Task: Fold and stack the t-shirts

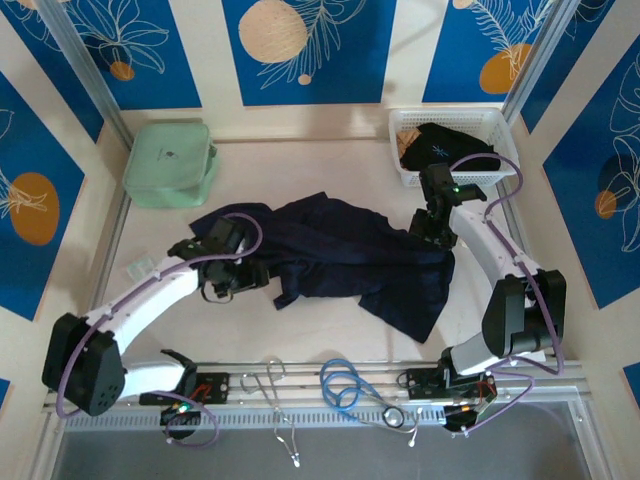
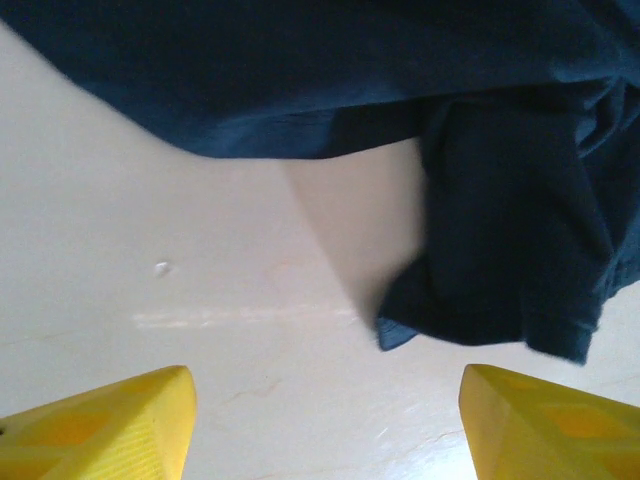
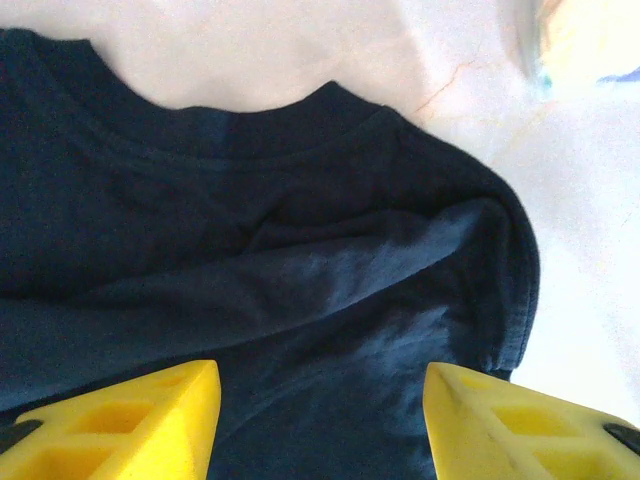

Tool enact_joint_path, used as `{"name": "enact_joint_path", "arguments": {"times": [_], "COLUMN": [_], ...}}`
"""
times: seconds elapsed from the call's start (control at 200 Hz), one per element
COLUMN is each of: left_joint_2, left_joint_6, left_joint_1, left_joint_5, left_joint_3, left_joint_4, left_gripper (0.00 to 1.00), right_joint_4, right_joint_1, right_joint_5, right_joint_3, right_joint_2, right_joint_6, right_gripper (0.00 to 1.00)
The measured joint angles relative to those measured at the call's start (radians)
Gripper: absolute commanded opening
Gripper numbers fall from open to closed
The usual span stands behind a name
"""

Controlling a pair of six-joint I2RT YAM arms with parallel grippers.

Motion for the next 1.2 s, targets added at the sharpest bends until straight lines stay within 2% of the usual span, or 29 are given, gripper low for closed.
{"name": "enact_joint_path", "arguments": {"times": [0.255,0.42,0.57,0.72,0.81,0.896,1.021,1.201], "left_joint_2": [0.199,0.268,0.314,0.36,0.392,0.4,0.367,0.222], "left_joint_6": [-0.09,-0.134,-0.159,-0.178,-0.172,-0.144,-0.094,-0.017], "left_joint_1": [-0.105,-0.15,-0.169,-0.172,-0.196,-0.21,-0.212,-0.212], "left_joint_5": [0.066,0.088,0.07,0.031,0.038,0.009,-0.079,-0.267], "left_joint_3": [-0.021,-0.027,-0.013,0.041,0.081,0.124,0.225,0.422], "left_joint_4": [0.168,0.234,0.24,0.158,0.205,0.175,0.045,-0.208], "left_gripper": [0.65,0.59,0.39,0.0,0.0,0.0,0.0,0.0], "right_joint_4": [-0.013,-0.013,-0.012,-0.011,-0.002,0.021,0.077,0.162], "right_joint_1": [0.003,0.003,0.003,0.003,0.003,0.003,0.01,0.043], "right_joint_5": [-0.011,-0.014,-0.016,-0.027,-0.047,-0.089,-0.175,-0.28], "right_joint_3": [0.0,0.0,0.0,-0.001,-0.008,-0.04,-0.132,-0.268], "right_joint_2": [-0.045,-0.045,-0.045,-0.045,-0.045,-0.046,-0.046,-0.042], "right_joint_6": [0.0,0.0,0.0,0.0,0.0,0.002,0.026,0.097], "right_gripper": [0.56,0.55,0.55,0.55,0.54,0.54,0.53,0.51]}}
